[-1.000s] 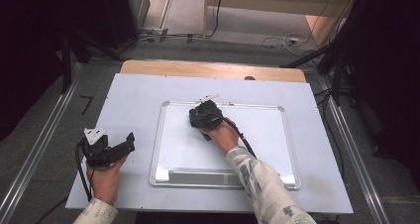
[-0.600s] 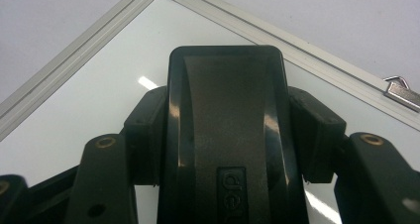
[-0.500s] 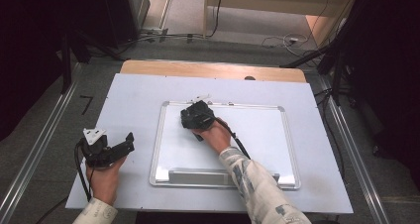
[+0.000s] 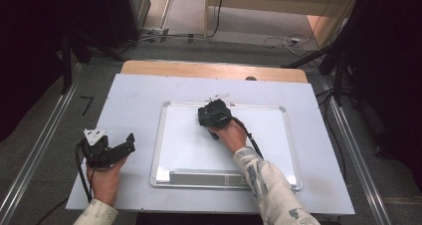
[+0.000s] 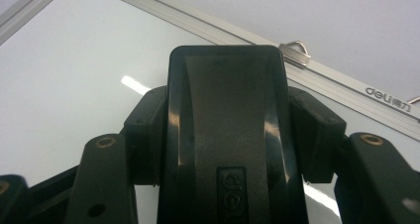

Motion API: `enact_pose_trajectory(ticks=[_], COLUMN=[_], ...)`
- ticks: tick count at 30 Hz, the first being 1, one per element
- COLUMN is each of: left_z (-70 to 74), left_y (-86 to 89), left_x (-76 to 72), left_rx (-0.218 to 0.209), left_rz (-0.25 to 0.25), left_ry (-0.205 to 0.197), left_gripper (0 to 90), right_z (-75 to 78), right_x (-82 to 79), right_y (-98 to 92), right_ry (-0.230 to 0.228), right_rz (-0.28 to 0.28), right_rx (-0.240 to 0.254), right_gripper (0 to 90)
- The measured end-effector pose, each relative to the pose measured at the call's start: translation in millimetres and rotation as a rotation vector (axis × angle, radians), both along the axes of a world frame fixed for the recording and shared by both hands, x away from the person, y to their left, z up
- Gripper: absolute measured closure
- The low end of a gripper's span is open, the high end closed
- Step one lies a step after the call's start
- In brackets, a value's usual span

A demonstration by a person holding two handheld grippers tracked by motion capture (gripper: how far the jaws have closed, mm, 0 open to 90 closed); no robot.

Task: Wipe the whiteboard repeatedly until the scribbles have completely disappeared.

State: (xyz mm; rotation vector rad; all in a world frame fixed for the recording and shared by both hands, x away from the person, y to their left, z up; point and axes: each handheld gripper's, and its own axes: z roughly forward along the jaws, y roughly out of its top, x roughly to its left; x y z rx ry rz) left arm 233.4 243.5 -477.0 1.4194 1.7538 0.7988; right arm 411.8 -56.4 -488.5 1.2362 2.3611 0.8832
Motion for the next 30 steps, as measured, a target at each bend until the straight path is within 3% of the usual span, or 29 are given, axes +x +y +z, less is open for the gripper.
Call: enact_pose_trajectory(ticks=[6, 18, 24, 30], left_z=[0.0, -0.3, 0.0, -0.1], left_y=[-0.5, -0.2, 0.4, 0.8], left_x=[0.2, 1.0, 0.0, -0.7], left_rx=[0.004, 0.0, -0.003, -0.002], left_rz=[-0.003, -0.004, 0.001, 0.001], left_ry=[0.004, 0.001, 0.0, 0.0], left_gripper=[6.1, 6.1, 6.1, 6.1], right_z=[0.2, -0.3, -0.4, 0.6], right_x=[-2.0, -19.7, -22.6, -11.9], right_y=[4.1, 34.2, 27.2, 6.8], right_ry=[0.004, 0.008, 0.009, 0.01], right_rz=[-0.015, 0.088, 0.109, 0.047], right_rx=[-0.003, -0.011, -0.007, -0.014], right_gripper=[38.5, 38.5, 38.5, 38.5])
